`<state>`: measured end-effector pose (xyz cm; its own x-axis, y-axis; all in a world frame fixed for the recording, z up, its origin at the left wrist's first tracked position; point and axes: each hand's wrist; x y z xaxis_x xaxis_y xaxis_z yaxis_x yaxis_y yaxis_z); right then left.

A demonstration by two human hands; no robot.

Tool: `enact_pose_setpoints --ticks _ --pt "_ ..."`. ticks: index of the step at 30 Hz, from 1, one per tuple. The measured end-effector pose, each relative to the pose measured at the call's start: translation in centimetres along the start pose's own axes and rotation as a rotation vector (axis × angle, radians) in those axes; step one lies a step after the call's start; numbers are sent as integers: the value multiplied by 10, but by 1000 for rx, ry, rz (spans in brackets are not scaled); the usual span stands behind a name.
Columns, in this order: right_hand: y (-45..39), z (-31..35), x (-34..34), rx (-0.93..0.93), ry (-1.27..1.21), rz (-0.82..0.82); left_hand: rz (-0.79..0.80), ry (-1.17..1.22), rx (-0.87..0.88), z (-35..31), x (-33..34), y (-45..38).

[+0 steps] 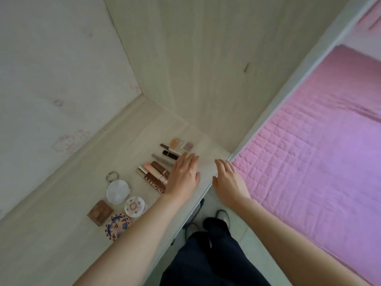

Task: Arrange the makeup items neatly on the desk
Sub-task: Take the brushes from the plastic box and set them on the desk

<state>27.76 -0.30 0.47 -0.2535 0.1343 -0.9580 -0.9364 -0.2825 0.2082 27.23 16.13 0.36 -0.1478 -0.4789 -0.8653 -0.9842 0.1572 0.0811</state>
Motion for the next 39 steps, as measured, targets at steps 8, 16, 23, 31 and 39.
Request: enact_pose_setpoints --ticks 8,16,23,31,39 --pt "109 -89 -1 338 23 11 185 -139 251 -94 58 12" --pt "233 -178 4 668 -36 -9 379 -207 509 -211 135 32" --pt "366 -250 16 1022 -108 -33 583 -277 786 -352 217 70" --pt "473 -290 30 1390 -259 -109 718 -281 1074 -473 281 124" --pt "546 -315 33 1652 -355 -185 786 -334 1278 -547 325 164"
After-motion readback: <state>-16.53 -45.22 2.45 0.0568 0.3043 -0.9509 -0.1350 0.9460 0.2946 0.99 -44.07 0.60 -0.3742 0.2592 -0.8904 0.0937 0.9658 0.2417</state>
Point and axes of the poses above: each hand's wrist, its own y-axis away from the middle knuckle, its own x-axis out of the palm, z = x × y, and after that the axes turned 9 degrees about y, right-handed
